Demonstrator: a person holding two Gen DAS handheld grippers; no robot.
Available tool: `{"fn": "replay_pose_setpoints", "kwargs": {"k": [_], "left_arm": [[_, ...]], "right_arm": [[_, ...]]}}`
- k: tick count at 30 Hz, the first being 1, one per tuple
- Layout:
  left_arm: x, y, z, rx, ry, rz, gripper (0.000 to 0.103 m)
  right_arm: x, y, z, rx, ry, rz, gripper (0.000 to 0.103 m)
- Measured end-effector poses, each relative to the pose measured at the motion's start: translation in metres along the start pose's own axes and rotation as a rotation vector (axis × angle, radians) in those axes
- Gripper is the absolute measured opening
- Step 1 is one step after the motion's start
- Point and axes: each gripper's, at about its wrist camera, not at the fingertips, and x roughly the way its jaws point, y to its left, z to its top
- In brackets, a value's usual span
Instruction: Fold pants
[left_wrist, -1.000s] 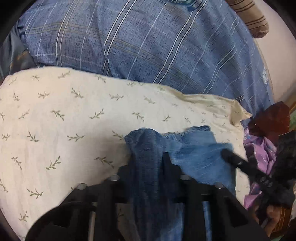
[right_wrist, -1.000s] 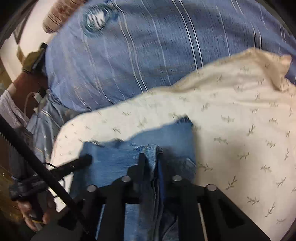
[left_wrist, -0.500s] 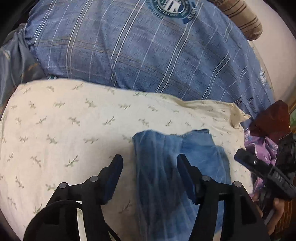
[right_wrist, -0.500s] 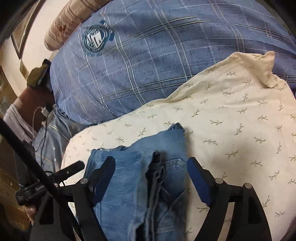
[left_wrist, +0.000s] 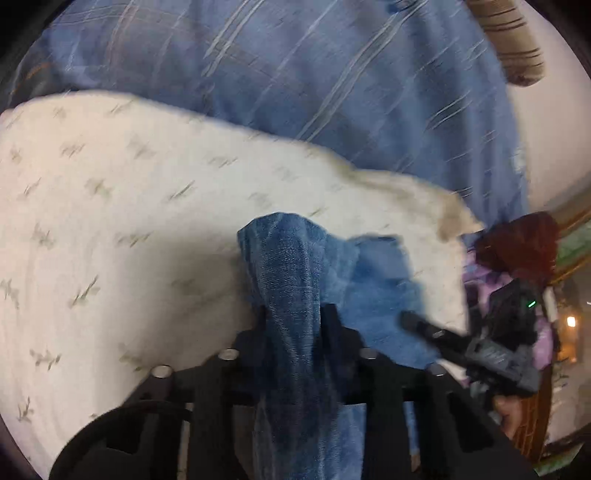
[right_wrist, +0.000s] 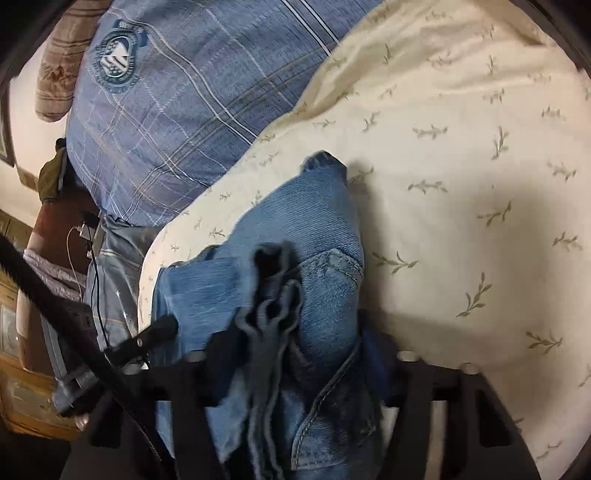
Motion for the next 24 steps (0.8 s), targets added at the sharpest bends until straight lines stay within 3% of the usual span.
{"fn": "replay_pose_setpoints", "kwargs": {"k": [3,5,6,7,8,10,12,15,22,24], "left_arm": [[-0.019,-0.025,0.015,0.127,-0.121,0.022,0.023],[-0.016,-0.027,0.026,0.143,-0.139,0.028,0.029],[-0.008,-0.022,0.031,0.145,-0.128,0.040,0.038],[0.000,-0.015,0.033,0.146,-0.116,0.082,0.040],[0.005,-0.006,0.032,0.122,-0.108,0.123,0.040],[0.007,0.007,0.031,0.063,-0.094,0.116,0.040],[0.002,0.012,0.030,0.021,-0.077,0.082,0.048],[-0.010,0.012,0.020,0.014,-0.084,0.120,0.061],[-0.020,0.005,-0.015,0.029,-0.021,0.140,0.059],[-0.016,0.007,-0.014,0.023,-0.001,0.129,0.056]], "right_arm": [[-0.019,0.015,0.002,-0.050,-0.088,0.028,0.040],[-0.019,0.012,0.011,-0.032,-0.130,0.067,0.042],[-0.012,0.006,0.016,-0.007,-0.148,0.052,0.049],[-0.004,0.002,0.018,0.002,-0.145,0.011,0.059],[0.003,-0.001,0.019,0.007,-0.128,-0.024,0.061],[0.011,-0.006,0.018,0.028,-0.087,-0.031,0.065],[-0.004,0.002,0.015,0.019,-0.119,-0.025,0.066],[-0.024,0.018,0.004,-0.044,-0.168,-0.044,0.085],[-0.011,0.011,-0.027,0.040,-0.063,-0.007,0.085],[-0.003,0.013,-0.032,0.040,-0.034,-0.054,0.083]]}}
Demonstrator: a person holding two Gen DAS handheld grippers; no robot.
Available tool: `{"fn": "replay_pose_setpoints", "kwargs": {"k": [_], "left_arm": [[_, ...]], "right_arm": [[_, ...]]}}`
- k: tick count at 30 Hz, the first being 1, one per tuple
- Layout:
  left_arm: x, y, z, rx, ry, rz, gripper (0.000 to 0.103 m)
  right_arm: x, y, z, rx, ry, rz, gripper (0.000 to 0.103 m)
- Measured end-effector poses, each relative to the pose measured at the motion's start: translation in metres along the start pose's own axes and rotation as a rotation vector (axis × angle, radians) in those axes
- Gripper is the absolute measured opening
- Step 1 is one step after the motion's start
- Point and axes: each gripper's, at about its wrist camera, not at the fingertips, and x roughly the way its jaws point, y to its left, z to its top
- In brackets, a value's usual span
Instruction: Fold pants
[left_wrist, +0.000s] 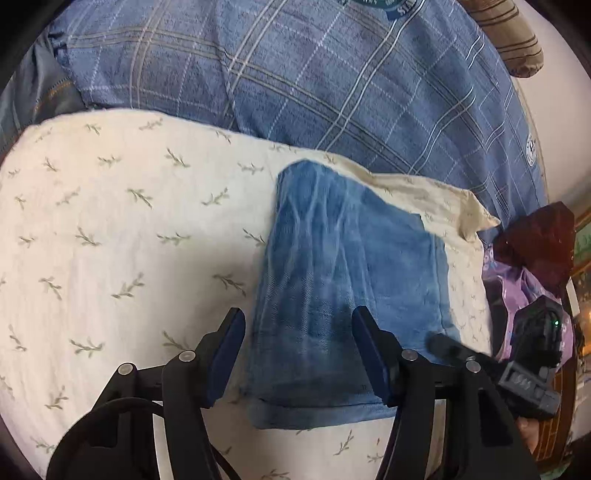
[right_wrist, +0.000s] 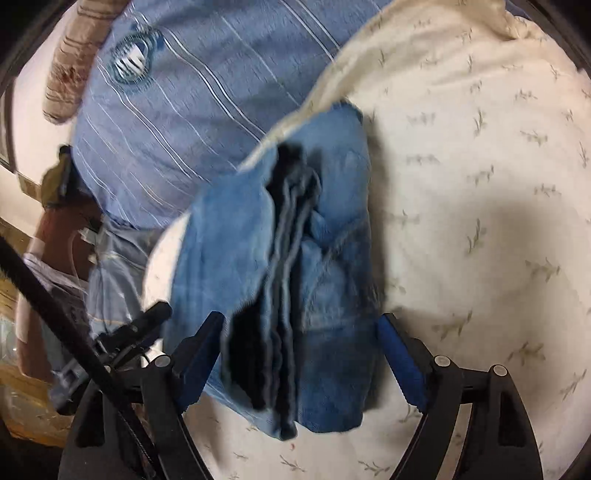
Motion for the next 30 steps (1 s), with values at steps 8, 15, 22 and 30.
{"fn": "replay_pose_setpoints", "kwargs": {"k": [8,15,22,30], "left_arm": [[0.002,-0.012,-0.003,0.015,-0.034,-0.023,0.016],[0.010,-0.011,-0.007,0.052,-0.054,0.071,0.033],[-0.031,-0.008,-0.024,0.099,-0.122,0.101,0.049],[-0.046,0.004,-0.075,0.170,-0.039,0.205,0.051]], "right_arm": [[-0.007,0.010,-0.003,-0.060,-0.008,-0.020,0.049],[0.004,-0.001,0.003,-0.053,0.018,0.008,0.063],[-0.036,0.019,-0.024,-0.200,-0.161,-0.078,0.074],[-0.048,0.029,-0.078,-0.322,-0.182,-0.205,0.076]]}}
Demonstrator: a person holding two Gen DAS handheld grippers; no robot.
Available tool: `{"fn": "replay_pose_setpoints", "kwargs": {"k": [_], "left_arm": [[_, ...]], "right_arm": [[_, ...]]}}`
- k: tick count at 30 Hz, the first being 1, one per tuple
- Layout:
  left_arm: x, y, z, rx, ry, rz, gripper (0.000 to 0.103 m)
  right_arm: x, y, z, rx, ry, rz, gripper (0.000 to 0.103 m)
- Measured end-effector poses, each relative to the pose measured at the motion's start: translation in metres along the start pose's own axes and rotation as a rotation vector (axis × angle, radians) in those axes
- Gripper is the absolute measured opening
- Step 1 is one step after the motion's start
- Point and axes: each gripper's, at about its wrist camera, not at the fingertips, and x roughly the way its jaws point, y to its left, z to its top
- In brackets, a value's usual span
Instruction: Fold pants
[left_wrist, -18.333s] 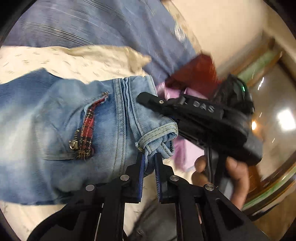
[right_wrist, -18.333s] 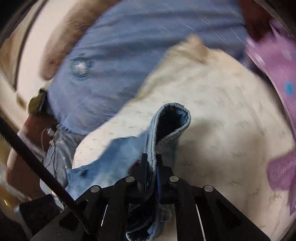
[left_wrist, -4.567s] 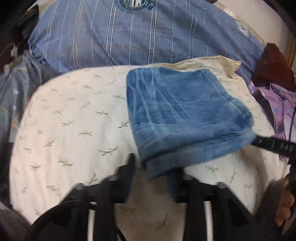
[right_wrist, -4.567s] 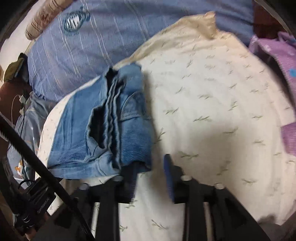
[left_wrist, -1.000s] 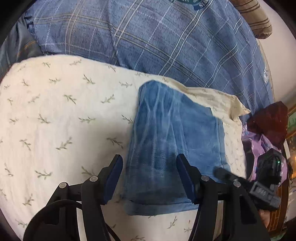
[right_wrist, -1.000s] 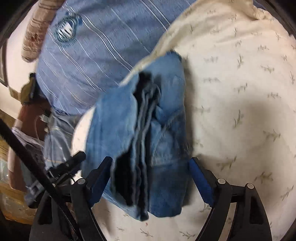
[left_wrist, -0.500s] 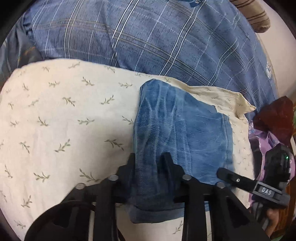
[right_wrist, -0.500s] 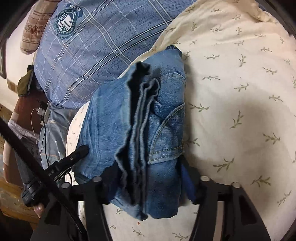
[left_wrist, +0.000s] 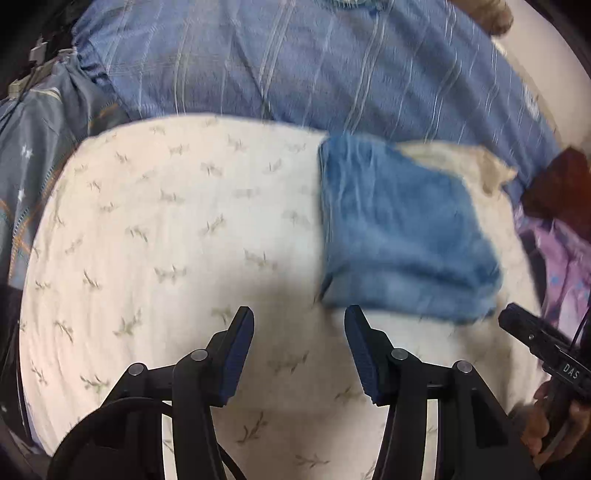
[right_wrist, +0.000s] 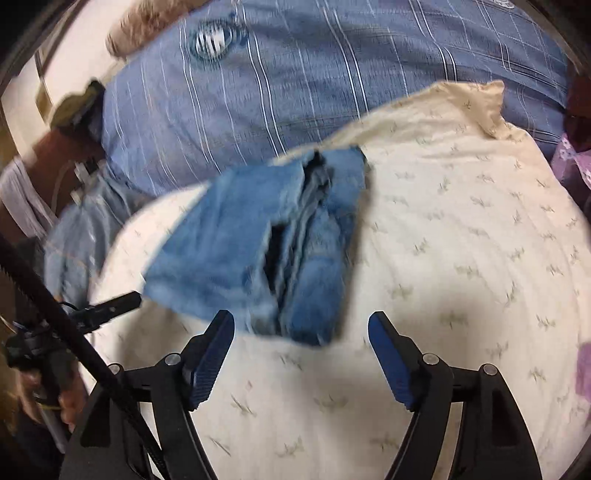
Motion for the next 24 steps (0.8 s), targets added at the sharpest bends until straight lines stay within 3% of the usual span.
{"fn": "replay_pose_setpoints", "kwargs": {"k": [6,7,8,9,10,12,14,15,17,19,24], "left_arm": [[0.015,-0.017,0.005,0.023,0.016,-0.002,0.049],[0.019,-0.018,0.007,0.019,0.018,-0.003,0.046],[0.021,-0.018,0.009,0.012,0.011,-0.010,0.035],[0.023,-0.016,0.011,-0.004,0.003,-0.023,0.028],[0.025,-0.013,0.014,-0.023,0.000,-0.037,0.028],[0.025,-0.011,0.016,-0.052,-0.013,-0.070,0.020],[0.025,-0.014,0.015,-0.025,-0.026,-0.068,0.008],[0.022,-0.017,0.014,-0.006,-0.035,-0.052,0.005],[0.013,-0.019,0.013,0.003,-0.051,-0.052,0.004],[0.013,-0.018,0.012,0.016,-0.044,-0.064,0.004],[0.030,-0.018,0.010,0.023,0.002,-0.018,0.005]], "right_arm": [[0.022,0.008,-0.006,-0.065,0.079,-0.097,0.074],[0.027,0.007,-0.006,-0.062,0.094,-0.113,0.073],[0.030,0.005,-0.005,-0.053,0.102,-0.119,0.070],[0.034,0.002,-0.003,-0.036,0.106,-0.114,0.058],[0.035,0.001,-0.002,-0.027,0.109,-0.110,0.047],[0.036,-0.005,0.002,0.011,0.105,-0.083,0.040],[0.037,-0.006,0.002,0.022,0.112,-0.069,0.013],[0.034,-0.005,0.002,0.020,0.103,-0.083,0.006],[0.019,-0.005,0.003,0.037,0.041,-0.054,0.005],[0.009,-0.002,0.003,0.012,-0.002,-0.085,0.005],[0.038,-0.019,0.002,0.075,0.109,-0.088,0.006]]}}
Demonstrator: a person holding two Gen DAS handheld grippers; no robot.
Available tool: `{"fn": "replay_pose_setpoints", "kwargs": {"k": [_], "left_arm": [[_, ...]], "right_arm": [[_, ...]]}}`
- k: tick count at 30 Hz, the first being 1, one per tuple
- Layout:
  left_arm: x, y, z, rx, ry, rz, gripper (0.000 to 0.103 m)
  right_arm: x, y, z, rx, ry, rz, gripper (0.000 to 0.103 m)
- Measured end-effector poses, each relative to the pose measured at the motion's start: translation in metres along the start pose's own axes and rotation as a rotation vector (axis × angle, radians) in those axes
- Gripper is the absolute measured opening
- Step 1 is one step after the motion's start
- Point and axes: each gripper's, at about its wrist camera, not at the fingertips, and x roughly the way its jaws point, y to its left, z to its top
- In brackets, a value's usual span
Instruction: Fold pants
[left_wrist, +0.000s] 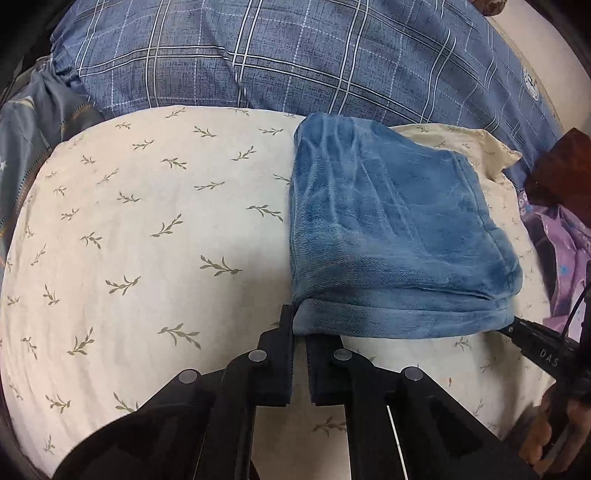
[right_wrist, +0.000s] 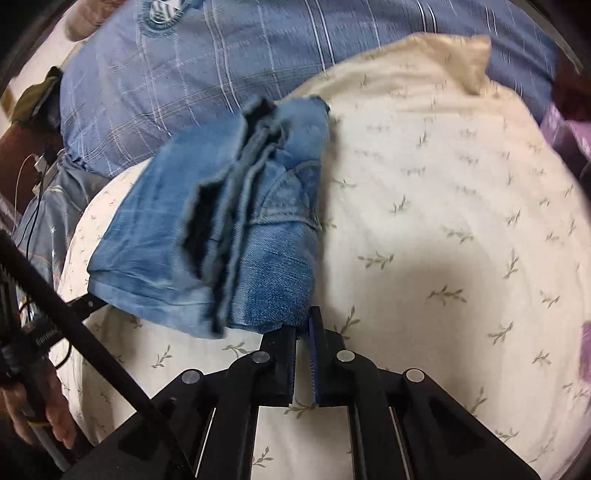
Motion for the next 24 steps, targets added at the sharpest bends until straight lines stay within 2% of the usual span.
{"fn": "replay_pose_setpoints", "kwargs": {"k": [4,5,7,9,11,12,13,17,21,24], "left_arm": [[-0.001,0.001,0.001,-0.016,-0.004,-0.012,0.012],[0.000,0.001,0.000,-0.015,-0.008,-0.004,0.017],[-0.002,-0.002,-0.002,-0.007,-0.027,0.015,0.027],[-0.013,-0.005,-0.008,0.011,-0.067,0.025,0.032],[-0.026,-0.006,-0.017,0.023,-0.096,0.033,0.039],[-0.031,-0.006,-0.022,0.018,-0.108,0.038,0.043],[-0.037,-0.006,-0.028,0.010,-0.126,0.046,0.044],[-0.060,-0.014,-0.055,0.038,-0.177,0.098,0.056],[-0.084,-0.031,-0.081,0.093,-0.245,0.185,0.064],[-0.103,-0.040,-0.099,0.103,-0.281,0.189,0.067]], "right_arm": [[-0.001,-0.001,-0.001,0.003,-0.007,0.013,0.012],[-0.001,0.000,-0.001,0.001,-0.006,0.004,0.015],[-0.002,0.000,-0.003,0.004,-0.005,0.002,0.037],[-0.011,0.000,-0.008,0.010,-0.021,0.008,0.039],[-0.018,-0.002,-0.009,0.017,-0.033,0.005,0.049],[-0.023,-0.005,-0.013,0.038,-0.045,0.009,0.060],[-0.027,-0.007,-0.018,0.060,-0.053,0.025,0.066],[-0.045,-0.011,-0.046,0.136,-0.073,0.101,0.066],[-0.064,-0.002,-0.065,0.126,-0.111,0.128,0.072],[-0.073,0.004,-0.072,0.112,-0.140,0.134,0.074]]}}
